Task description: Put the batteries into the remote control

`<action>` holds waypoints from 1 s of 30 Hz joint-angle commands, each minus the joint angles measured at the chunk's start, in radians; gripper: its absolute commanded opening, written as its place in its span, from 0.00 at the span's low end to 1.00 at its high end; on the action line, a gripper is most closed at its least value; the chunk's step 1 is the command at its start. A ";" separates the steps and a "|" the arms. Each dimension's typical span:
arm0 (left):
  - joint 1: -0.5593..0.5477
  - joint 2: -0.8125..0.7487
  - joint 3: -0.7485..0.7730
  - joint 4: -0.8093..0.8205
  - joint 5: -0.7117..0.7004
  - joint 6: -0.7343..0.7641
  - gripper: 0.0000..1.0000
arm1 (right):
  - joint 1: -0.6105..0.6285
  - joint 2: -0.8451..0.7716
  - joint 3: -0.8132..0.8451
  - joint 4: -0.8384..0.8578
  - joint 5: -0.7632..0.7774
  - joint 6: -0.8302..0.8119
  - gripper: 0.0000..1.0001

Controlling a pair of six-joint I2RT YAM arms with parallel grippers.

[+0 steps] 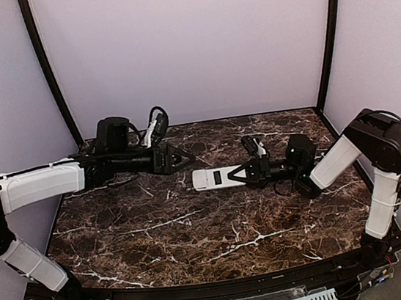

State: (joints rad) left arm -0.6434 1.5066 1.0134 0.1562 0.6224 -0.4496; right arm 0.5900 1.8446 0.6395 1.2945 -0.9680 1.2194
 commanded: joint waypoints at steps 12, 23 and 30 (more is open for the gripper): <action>-0.226 0.016 0.268 -0.571 -0.359 1.047 0.98 | 0.006 0.029 -0.039 0.405 0.012 0.073 0.00; -0.288 0.193 0.417 -0.682 -0.451 1.169 0.94 | 0.019 0.039 -0.036 0.370 0.006 0.077 0.00; -0.311 0.263 0.480 -0.706 -0.466 1.190 0.87 | 0.027 0.055 -0.020 0.372 -0.003 0.089 0.00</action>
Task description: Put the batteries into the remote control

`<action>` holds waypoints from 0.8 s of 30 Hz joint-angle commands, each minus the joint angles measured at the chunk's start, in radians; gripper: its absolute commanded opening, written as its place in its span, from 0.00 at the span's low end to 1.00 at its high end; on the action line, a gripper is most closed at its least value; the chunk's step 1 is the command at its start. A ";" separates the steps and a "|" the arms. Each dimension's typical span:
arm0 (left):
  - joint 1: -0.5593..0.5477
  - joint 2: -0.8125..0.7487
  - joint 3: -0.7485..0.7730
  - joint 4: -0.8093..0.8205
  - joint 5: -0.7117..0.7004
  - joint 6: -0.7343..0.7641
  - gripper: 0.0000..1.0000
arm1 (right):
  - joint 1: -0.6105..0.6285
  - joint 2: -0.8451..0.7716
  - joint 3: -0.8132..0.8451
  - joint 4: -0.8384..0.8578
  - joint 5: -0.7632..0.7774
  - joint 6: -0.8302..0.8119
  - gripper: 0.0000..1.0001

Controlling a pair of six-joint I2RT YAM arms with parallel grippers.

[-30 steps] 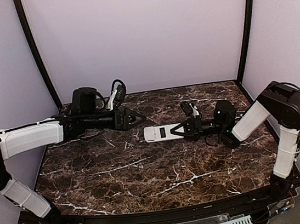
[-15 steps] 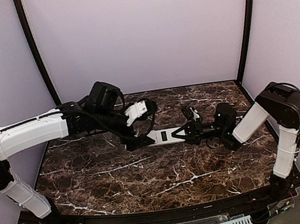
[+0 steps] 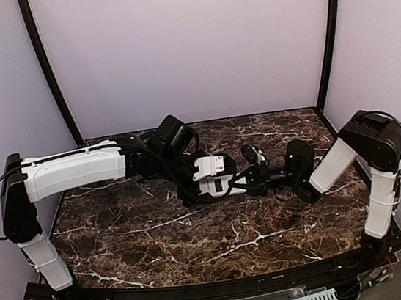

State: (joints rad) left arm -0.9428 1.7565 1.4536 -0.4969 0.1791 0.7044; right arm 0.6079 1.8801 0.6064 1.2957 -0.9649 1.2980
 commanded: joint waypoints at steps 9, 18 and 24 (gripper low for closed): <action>-0.026 0.078 0.075 -0.058 -0.072 0.044 0.71 | 0.015 0.037 0.029 0.369 -0.018 0.022 0.00; -0.028 0.102 0.087 -0.060 -0.075 0.039 0.55 | 0.013 0.040 0.030 0.357 -0.021 0.020 0.00; -0.028 0.099 0.096 -0.071 -0.048 0.017 0.41 | -0.004 0.039 0.012 0.338 -0.005 0.014 0.09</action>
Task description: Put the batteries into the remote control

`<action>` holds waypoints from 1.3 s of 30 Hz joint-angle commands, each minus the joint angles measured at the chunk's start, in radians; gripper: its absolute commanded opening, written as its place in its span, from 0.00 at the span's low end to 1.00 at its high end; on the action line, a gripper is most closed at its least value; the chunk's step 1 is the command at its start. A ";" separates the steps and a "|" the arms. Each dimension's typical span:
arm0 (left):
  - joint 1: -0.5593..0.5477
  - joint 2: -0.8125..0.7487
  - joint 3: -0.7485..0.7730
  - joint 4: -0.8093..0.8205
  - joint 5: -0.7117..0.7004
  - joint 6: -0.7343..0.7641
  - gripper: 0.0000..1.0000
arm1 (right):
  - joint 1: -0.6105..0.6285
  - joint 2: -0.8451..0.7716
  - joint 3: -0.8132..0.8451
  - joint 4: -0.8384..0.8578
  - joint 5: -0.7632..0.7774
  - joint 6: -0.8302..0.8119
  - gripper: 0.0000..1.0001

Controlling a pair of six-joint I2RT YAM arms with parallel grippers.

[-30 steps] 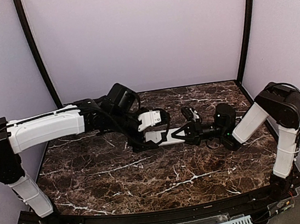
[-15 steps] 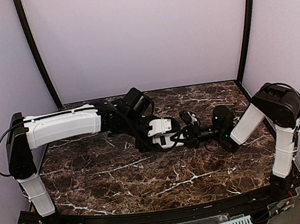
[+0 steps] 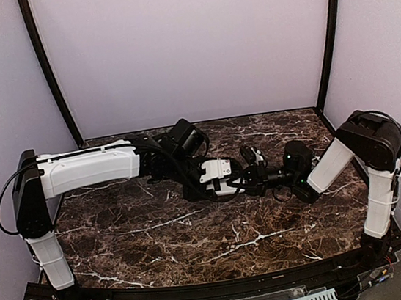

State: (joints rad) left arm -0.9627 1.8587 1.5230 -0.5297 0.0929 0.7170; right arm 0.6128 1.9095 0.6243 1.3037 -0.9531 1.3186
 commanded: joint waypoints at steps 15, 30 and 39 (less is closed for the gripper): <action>-0.008 -0.008 -0.126 0.033 0.077 -0.136 0.34 | -0.166 -0.257 -0.111 -0.248 0.089 -0.365 0.75; 0.001 0.046 -0.274 0.187 0.050 -0.240 0.35 | -0.175 -0.348 -0.108 -0.432 0.100 -0.496 0.76; 0.009 0.078 -0.307 0.224 0.053 -0.269 0.39 | -0.175 -0.343 -0.102 -0.437 0.097 -0.498 0.76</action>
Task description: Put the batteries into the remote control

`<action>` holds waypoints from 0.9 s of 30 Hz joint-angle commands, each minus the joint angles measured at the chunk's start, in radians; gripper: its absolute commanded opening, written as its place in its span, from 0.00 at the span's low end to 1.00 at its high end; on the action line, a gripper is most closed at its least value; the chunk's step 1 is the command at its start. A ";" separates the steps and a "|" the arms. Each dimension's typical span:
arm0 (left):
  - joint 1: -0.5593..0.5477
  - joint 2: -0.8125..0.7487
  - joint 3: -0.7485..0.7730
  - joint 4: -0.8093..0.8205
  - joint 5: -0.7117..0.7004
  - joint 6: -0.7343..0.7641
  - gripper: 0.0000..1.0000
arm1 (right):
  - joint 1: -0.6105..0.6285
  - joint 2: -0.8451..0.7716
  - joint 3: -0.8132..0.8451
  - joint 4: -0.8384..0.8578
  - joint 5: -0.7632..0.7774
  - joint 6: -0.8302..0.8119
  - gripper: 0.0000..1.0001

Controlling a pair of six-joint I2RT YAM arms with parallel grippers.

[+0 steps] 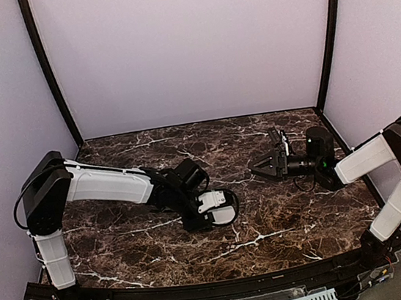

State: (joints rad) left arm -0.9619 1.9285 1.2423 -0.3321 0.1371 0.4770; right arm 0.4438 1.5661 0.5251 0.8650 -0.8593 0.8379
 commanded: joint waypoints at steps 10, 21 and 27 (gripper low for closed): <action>0.013 0.036 -0.031 0.015 0.018 -0.038 0.51 | -0.005 -0.005 -0.002 -0.008 0.006 -0.022 0.76; 0.015 0.066 -0.009 -0.046 0.036 -0.029 0.62 | -0.005 -0.009 0.003 -0.020 0.004 -0.030 0.76; 0.016 0.075 -0.001 -0.060 0.048 -0.029 0.65 | -0.006 -0.008 0.006 -0.023 0.002 -0.031 0.76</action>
State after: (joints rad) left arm -0.9459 1.9636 1.2449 -0.3115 0.1806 0.4408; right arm 0.4438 1.5661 0.5251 0.8413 -0.8593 0.8204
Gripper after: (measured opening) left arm 0.643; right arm 0.759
